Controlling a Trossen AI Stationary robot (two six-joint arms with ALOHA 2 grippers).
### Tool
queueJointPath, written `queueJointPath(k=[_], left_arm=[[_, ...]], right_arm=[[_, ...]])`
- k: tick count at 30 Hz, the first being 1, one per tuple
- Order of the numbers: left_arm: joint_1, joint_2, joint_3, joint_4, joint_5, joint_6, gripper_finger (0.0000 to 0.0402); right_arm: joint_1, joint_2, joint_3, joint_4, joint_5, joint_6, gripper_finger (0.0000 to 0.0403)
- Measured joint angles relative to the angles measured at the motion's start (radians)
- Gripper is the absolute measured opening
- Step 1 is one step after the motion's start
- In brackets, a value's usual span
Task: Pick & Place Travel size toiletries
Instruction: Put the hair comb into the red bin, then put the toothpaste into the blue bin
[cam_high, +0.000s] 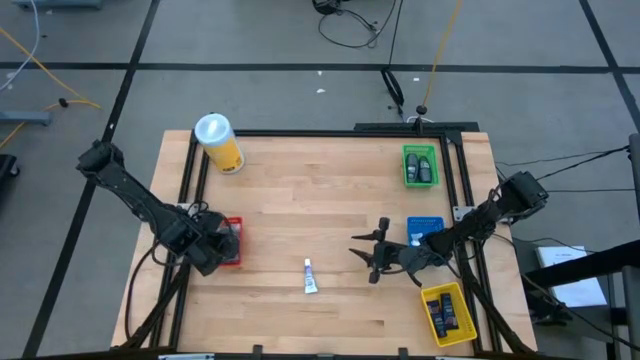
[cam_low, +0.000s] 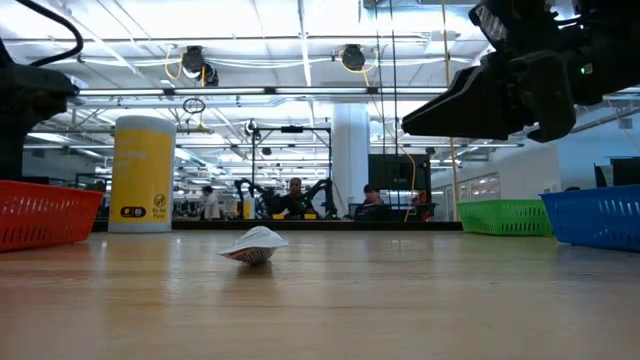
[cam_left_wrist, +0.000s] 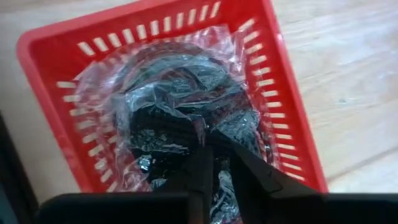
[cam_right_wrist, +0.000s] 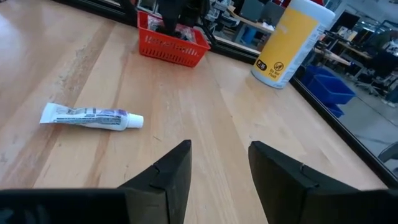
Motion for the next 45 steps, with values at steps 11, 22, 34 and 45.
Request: queueJointPath(k=[11, 22, 34, 45], left_arm=[[0.0, -0.053, 0.127, 0.042, -0.193, 0.234, 0.0017], [0.006, 0.05, 0.071, 0.788, -0.492, 1.198, 0.0004], [0.111, 0.42, 0.054, 1.231, -0.457, 1.53, 0.0014], [0.172, 0.615, 0.054, 1.397, -0.443, 1.582, 0.0016]], right_arm=[[-0.04, 0.0, 0.0, 0.016, -0.309, 0.015, 0.0151], [-0.074, 0.111, 0.022, 0.156, -0.544, 0.173, 0.0192], [-0.106, 0.386, 0.412, -0.156, -0.323, 0.322, 0.0282], [-0.085, 0.402, 0.53, -0.366, -0.144, 0.651, 0.0252]])
